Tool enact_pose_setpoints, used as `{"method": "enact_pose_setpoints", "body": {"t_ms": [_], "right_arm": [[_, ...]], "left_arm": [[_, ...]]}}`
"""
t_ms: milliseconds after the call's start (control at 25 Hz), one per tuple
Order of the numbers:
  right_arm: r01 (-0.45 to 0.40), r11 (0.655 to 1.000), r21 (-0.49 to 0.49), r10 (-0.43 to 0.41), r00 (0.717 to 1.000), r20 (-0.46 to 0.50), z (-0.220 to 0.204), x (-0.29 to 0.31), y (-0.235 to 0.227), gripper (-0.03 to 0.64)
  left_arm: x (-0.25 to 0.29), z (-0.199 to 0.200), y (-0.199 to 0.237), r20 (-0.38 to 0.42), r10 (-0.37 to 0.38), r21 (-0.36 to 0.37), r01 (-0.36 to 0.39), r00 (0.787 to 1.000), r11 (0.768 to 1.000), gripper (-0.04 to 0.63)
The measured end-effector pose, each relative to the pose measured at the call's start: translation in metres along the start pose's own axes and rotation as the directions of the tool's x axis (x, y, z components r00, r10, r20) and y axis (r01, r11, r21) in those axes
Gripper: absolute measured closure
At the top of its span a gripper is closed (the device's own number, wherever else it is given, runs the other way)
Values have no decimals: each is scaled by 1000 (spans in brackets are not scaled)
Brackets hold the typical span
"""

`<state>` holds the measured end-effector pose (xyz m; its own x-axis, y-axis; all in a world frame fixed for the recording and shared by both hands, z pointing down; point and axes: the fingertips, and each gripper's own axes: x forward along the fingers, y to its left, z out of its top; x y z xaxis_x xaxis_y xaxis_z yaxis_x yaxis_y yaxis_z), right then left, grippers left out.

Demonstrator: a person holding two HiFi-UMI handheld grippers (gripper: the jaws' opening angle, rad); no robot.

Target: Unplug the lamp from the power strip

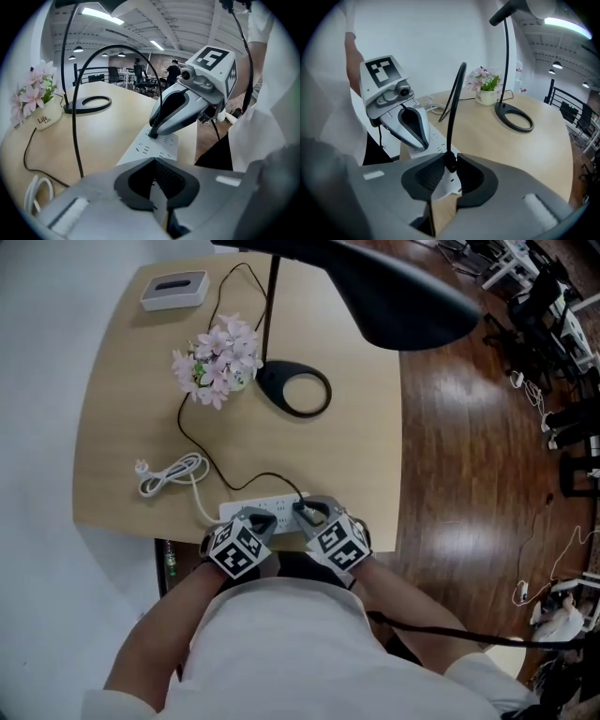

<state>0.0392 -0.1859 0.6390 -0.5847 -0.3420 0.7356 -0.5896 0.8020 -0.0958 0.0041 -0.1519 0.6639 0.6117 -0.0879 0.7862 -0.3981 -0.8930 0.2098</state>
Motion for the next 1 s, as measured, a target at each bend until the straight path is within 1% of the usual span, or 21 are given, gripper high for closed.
{"method": "enact_pose_setpoints", "body": {"t_ms": [280, 560, 640, 720, 800, 880, 1000], "right_arm": [[-30, 999, 11, 30, 999, -42, 0, -6, 0, 543], [-54, 998, -24, 52, 998, -45, 5, -12, -1, 551], [-55, 998, -35, 55, 998, -17, 10, -16, -1, 552], [-41, 997, -67, 44, 998, 45, 30, -25, -3, 552], [-32, 996, -79, 38, 996, 79, 48, -26, -12, 552], [-36, 999, -39, 39, 996, 80, 52, -20, -26, 551], [-43, 998, 52, 41, 998, 40, 42, -6, -55, 549]], "left_arm": [[1, 0, -2, -16, -22, -22, 22, 1000, 1000, 595], [2, 4, -1, -25, -38, -49, 36, 999, 998, 595], [2, 4, -2, -31, -43, -58, 41, 999, 997, 595], [2, 4, -1, -33, -46, -66, 43, 998, 997, 595], [1, 4, 1, -33, -45, -72, 43, 998, 996, 595], [1, 3, 0, -34, -45, -82, 42, 998, 996, 595], [1, 3, -1, -32, -41, -98, 38, 999, 994, 594]]}}
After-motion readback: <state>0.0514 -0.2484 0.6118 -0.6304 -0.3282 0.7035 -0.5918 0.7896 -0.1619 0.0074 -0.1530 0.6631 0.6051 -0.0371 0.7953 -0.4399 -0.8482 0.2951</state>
